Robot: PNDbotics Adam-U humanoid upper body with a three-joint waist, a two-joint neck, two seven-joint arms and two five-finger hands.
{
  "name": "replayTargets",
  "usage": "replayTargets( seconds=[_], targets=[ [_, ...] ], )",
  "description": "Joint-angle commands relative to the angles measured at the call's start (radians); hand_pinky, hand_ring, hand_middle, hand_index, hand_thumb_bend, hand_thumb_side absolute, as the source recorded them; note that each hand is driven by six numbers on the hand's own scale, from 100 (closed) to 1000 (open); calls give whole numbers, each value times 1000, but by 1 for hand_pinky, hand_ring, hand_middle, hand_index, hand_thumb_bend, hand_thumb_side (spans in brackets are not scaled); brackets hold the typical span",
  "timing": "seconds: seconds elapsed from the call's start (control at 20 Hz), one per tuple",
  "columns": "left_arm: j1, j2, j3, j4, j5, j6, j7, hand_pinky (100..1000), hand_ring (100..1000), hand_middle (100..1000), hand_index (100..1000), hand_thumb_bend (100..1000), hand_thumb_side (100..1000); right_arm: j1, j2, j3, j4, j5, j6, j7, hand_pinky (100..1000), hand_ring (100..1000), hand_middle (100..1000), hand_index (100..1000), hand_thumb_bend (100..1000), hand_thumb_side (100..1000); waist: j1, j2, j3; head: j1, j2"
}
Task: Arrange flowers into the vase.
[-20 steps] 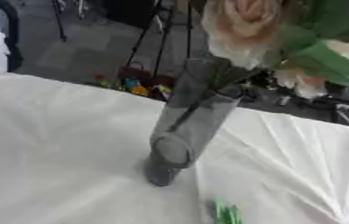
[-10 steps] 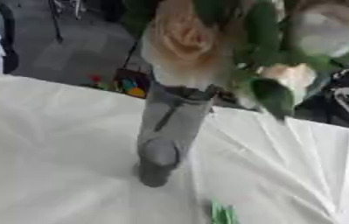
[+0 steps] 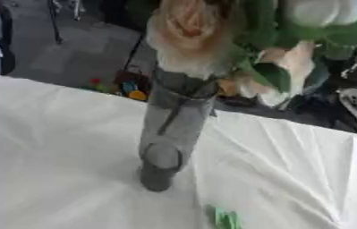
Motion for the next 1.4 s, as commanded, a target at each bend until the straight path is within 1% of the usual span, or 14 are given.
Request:
replayTargets(
  seconds=[0.05, 0.55, 1.0, 1.4],
  targets=[
    [-4, 13, -3, -15, 1, 0, -4, 715, 805, 878, 937, 100, 1000, -4, -48, -18, 0, -9, -3, -12, 1000, 1000, 1000, 1000, 809, 1000, 8, -30, -5, 7, -15],
    [0, 15, 0, -15, 0, 2, -2, 714, 806, 879, 937, 100, 1000, 17, -69, -38, -4, -30, -26, -42, 1000, 1000, 1000, 1000, 812, 1000, 6, -42, -12, 10, -3],
    [2, 15, 2, -15, -2, 2, 1, 714, 807, 880, 938, 100, 1000, 58, -86, -58, -8, -20, -41, -63, 1000, 1000, 1000, 1000, 811, 1000, 11, -43, -20, 13, 1],
    [6, 15, 6, -15, -5, 4, 7, 714, 808, 880, 938, 100, 1000, 45, -88, -58, 42, -9, -36, -66, 1000, 1000, 1000, 1000, 811, 1000, 23, -47, -30, 15, 5]
  ],
)
